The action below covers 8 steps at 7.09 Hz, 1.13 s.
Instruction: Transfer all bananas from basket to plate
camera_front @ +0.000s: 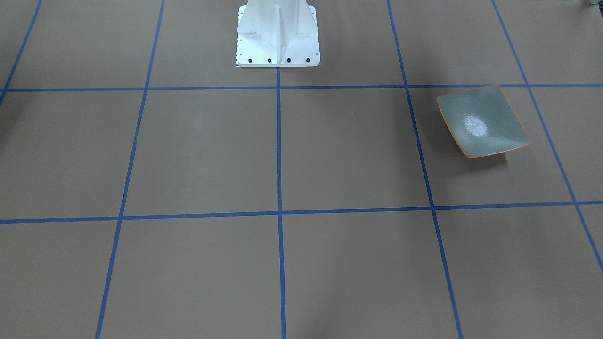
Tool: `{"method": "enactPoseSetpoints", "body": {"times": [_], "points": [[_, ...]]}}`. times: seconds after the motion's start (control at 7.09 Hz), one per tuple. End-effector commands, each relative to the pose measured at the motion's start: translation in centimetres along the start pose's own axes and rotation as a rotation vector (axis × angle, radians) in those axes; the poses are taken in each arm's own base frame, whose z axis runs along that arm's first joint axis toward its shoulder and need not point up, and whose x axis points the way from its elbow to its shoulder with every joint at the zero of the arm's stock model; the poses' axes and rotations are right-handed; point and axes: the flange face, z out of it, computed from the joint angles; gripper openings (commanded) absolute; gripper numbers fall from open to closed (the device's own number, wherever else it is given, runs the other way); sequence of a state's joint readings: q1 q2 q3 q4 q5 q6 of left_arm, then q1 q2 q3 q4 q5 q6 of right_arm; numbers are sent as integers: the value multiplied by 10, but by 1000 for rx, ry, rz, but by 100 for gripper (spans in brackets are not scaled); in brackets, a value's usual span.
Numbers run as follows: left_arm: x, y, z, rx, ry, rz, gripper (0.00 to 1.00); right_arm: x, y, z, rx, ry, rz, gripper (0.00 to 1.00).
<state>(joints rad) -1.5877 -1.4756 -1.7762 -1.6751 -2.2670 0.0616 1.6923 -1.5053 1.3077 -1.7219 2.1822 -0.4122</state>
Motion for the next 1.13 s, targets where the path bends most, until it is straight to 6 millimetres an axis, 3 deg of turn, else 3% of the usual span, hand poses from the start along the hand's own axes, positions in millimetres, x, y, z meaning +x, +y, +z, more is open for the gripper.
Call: {"method": "enactPoseSetpoints", "body": {"times": [0.0, 0.42, 0.99], "points": [[0, -1, -1, 15, -2, 11, 100, 9, -2, 11, -55, 26, -10, 99], [-1, 0, 1, 12, -1, 10, 100, 26, 3, 33, -102, 13, -21, 99], [4, -8, 1, 17, 1, 25, 100, 33, 9, 52, -145, 5, -41, 90]]}}
